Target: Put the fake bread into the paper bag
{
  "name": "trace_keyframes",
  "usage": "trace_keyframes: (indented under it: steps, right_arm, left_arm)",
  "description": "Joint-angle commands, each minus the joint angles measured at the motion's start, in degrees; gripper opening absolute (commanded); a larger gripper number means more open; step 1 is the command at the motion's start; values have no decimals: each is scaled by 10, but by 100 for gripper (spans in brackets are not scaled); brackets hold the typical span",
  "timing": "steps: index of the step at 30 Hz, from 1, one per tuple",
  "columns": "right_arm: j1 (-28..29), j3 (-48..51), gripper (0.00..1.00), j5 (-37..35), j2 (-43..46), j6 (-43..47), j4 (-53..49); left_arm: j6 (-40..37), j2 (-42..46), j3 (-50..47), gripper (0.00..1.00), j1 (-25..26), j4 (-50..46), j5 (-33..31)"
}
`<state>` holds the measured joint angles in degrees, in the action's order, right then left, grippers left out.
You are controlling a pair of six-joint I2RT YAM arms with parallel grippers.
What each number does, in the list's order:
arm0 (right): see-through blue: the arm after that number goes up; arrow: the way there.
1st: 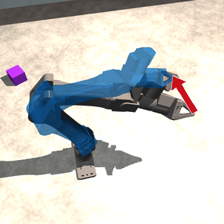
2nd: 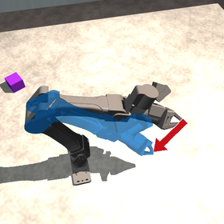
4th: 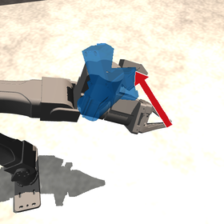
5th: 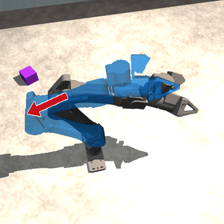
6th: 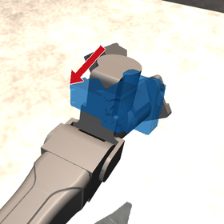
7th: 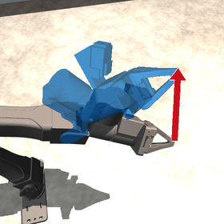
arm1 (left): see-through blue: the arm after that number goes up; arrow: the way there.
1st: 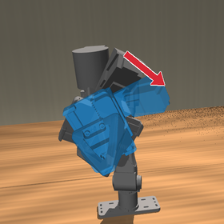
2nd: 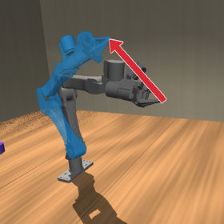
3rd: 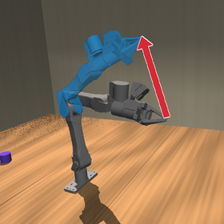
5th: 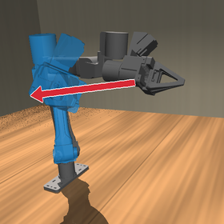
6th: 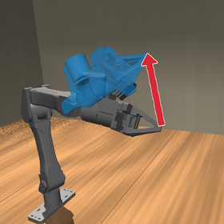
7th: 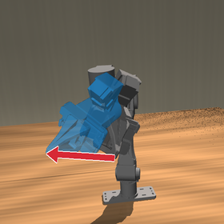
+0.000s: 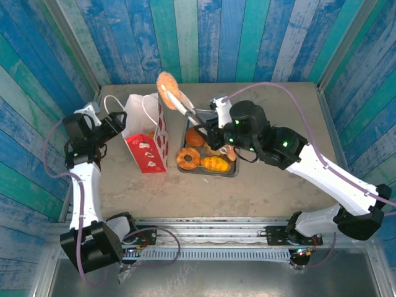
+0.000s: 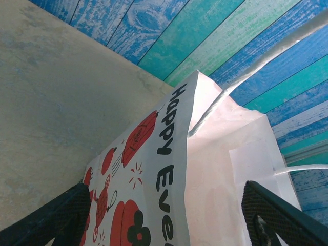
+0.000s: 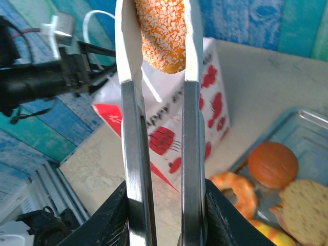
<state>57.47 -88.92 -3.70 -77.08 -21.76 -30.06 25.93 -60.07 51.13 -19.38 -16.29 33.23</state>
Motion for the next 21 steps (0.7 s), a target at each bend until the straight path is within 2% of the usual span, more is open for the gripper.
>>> trace_keyframes:
  steps: [1,6,14,21]
  right_arm:
    - [33,-33,26,-36,-17,18,69]
    - [64,-30,26,-29,-56,12,142]
    - [74,-67,27,3,-135,-20,162]
    - [74,-78,27,-6,-185,-37,153]
  left_arm:
    - [3,-11,0,77,2,23,18]
    - [5,-15,-7,71,2,30,24]
    - [7,-15,-21,64,2,40,21]
    - [8,-17,-26,55,1,42,16]
